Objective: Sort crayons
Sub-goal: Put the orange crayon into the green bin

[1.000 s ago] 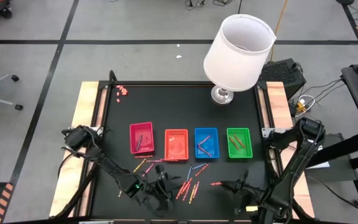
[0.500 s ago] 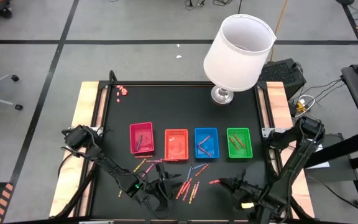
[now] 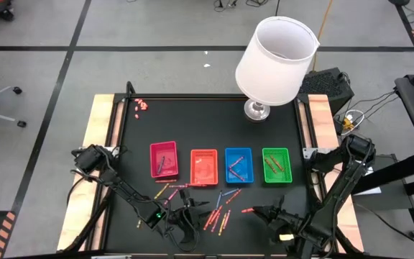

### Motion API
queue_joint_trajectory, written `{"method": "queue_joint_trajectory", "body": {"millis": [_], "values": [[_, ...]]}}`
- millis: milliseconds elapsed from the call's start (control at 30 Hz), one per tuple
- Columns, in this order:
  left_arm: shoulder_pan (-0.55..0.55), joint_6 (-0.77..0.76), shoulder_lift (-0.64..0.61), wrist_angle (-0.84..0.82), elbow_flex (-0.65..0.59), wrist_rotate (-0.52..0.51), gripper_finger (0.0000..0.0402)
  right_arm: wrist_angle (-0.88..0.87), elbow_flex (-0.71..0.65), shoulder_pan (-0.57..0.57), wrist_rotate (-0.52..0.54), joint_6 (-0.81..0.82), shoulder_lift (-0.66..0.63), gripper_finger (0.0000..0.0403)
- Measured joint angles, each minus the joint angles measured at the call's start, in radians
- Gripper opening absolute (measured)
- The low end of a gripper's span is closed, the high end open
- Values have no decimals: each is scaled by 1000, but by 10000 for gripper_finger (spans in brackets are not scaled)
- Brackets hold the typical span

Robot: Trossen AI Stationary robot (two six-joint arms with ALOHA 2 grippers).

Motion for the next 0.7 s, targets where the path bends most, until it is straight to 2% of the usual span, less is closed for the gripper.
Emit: {"method": "queue_joint_trajectory", "body": {"millis": [367, 700], "values": [[2, 7, 0, -3, 0, 0, 162, -8, 0, 0, 0, -39, 0, 4], [6, 6, 0, -3, 0, 1, 162, -8, 0, 0, -4, 0, 0, 4]]}}
